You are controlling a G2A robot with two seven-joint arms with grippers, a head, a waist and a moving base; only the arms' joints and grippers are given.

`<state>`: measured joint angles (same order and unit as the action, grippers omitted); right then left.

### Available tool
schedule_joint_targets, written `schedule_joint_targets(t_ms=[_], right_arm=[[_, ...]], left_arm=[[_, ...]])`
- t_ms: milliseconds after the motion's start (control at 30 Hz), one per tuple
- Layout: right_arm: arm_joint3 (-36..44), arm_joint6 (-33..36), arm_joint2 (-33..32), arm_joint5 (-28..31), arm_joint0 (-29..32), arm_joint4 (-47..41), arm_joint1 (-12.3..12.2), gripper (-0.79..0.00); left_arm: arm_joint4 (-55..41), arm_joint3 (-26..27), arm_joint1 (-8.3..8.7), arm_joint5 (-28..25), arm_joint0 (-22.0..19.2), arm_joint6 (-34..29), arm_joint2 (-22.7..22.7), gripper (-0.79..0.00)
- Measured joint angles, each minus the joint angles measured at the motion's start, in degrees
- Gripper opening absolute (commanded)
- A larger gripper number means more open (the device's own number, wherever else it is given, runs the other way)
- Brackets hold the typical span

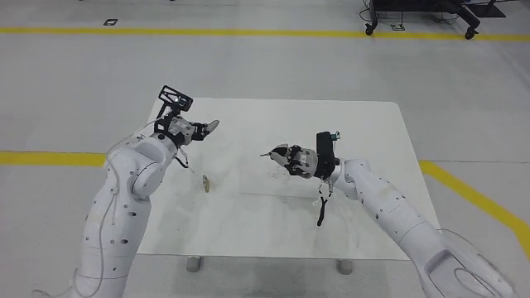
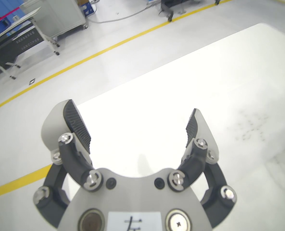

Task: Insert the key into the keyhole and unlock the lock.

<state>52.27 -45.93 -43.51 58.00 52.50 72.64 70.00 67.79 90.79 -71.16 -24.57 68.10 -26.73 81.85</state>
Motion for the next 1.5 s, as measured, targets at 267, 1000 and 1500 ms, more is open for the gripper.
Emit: schedule_joint_targets(t_ms=[267, 1000, 1500], right_arm=[[-0.6, 2.6, 6.9, 0.0, -0.4, -17.7, 2.3, -0.785], [-4.6, -0.4, 24.9, 0.0, -9.0, -42.5, 3.3, -0.785], [-5.6, -0.4, 26.7, 0.0, -9.6, -46.4, 3.1, -0.785]], left_arm=[[-59.2, -14.0, 0.02, -11.3, -7.4, -19.1, -1.5, 0.000], [-75.7, -30.7, -0.17, -16.9, -19.8, -36.1, -14.5, -0.354], [-78.3, -29.5, 2.50, -17.5, -21.3, -35.5, -20.6, -0.600]])
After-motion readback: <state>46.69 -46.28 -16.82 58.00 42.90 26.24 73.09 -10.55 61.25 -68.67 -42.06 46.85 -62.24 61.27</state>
